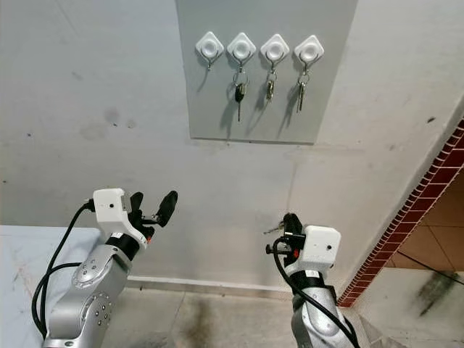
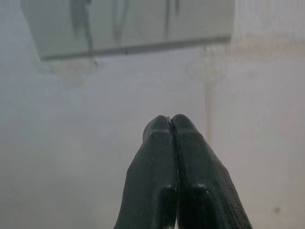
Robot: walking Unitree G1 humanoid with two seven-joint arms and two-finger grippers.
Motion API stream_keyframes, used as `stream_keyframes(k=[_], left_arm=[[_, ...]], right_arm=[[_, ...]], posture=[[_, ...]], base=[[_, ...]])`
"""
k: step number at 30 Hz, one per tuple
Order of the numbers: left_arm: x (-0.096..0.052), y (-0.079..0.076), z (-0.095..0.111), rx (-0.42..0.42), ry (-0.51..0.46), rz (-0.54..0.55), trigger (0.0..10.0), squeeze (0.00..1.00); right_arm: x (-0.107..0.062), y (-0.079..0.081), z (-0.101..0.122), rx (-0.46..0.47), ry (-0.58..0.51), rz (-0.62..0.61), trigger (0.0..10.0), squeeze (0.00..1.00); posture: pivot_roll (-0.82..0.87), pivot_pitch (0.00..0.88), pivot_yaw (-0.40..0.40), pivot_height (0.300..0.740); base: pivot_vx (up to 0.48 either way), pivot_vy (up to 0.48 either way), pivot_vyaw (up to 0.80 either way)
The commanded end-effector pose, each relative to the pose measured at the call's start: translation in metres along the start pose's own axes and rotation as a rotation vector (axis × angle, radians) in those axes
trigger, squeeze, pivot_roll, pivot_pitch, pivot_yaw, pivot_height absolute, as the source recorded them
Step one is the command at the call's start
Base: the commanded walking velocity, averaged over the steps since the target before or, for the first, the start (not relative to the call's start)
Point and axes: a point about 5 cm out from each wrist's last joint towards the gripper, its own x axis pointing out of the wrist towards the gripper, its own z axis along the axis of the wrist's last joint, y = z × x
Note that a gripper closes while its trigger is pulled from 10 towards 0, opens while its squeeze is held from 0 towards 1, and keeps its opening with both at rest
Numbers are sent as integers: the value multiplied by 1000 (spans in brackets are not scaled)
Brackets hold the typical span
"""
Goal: Hang keys on a hook
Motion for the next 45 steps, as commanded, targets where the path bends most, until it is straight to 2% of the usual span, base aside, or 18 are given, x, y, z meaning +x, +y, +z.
stream_keyframes(k=[1,23,36,43,45], left_arm=[[1,0,10,20,-42,7,10000,0],[2,-3,15,7,-78,22,10000,0],[1,-5,13,5,-74,37,10000,0],[2,-14,16,66,-86,-47,10000,0],[5,-16,18,88,-85,-83,10000,0]], right_arm=[[2,6,7,-8,-31,41,10000,0],[3,5,6,-25,-12,72,10000,0],[1,3,5,-30,3,78,10000,0],[6,7,8,-25,-4,115,10000,0],[13,12,11,-34,-18,167,10000,0]], posture=[[-7,0,23,740],[-3,0,1,740],[-4,7,-4,740],[-5,16,-5,740],[-9,19,-3,740]], base=[[262,0,0],[365,0,0],[0,0,0],[0,0,0],[0,0,0]])
